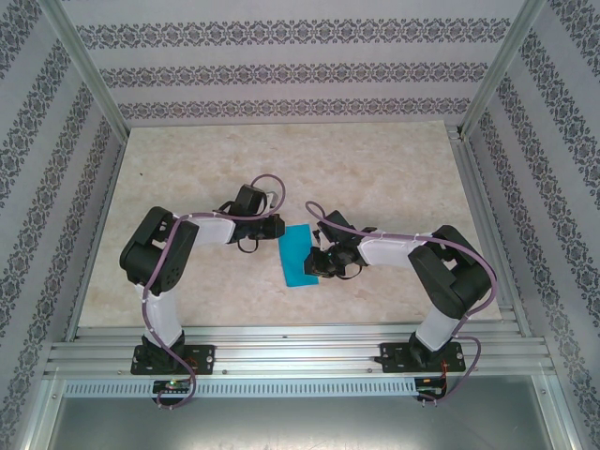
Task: Fold a paper plane with a square sheet of paper (fold left side to right side)
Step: First fold the square sheet of paper in half at the center of the table.
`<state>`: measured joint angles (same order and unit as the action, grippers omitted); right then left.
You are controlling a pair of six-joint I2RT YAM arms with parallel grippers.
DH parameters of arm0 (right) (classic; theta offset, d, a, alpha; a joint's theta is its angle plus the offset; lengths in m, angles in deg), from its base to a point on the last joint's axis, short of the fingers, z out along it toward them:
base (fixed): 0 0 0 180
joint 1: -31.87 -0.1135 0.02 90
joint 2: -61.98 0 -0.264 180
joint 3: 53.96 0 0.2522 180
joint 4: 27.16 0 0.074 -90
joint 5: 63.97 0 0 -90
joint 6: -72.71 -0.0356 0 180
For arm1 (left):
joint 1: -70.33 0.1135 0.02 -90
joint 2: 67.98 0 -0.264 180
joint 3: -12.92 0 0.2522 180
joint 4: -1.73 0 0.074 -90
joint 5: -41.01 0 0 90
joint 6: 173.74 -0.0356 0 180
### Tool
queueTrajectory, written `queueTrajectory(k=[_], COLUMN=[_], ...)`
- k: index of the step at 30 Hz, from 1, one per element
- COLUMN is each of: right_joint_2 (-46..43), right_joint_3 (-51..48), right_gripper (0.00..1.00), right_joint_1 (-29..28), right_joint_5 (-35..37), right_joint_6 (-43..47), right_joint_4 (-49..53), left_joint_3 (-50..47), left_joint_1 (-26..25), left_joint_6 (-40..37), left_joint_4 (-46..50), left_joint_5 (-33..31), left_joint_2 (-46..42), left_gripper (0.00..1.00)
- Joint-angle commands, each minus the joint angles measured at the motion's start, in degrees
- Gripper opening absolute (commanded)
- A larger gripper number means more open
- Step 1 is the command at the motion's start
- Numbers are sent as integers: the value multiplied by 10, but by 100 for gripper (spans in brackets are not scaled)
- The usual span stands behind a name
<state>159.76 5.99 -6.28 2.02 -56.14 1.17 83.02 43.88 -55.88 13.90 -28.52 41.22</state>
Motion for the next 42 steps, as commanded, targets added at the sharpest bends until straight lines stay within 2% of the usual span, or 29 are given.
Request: queueTrajectory(k=[1, 18, 23, 29, 33, 37, 42], right_joint_2=[29, 21, 8, -14, -54, -75, -62], right_joint_3=[-21, -18, -25, -33, -30, -4, 17], right_gripper=[16, 17, 17, 18, 21, 27, 27], right_joint_1=[-3, -3, -6, -16, -16, -1, 22], right_joint_5=[64, 40, 21, 1, 7, 25, 3], right_joint_6=[14, 0, -17, -41, -46, -16, -5], right_joint_4=[78, 45, 11, -19, -23, 11, -7], left_joint_3=[6, 58, 47, -44, -130, -195, -233], left_joint_1=[9, 87, 96, 97, 90, 55, -8], left_joint_6=[-32, -75, -72, -29, 14, 66, 126], left_joint_4=[25, 80, 87, 53, 16, -23, -62], left_joint_5=[-76, -75, -55, -7, 41, 81, 63], left_joint_2=[25, 25, -21, -126, -205, -258, -299], left_gripper=[13, 18, 22, 29, 33, 34, 33])
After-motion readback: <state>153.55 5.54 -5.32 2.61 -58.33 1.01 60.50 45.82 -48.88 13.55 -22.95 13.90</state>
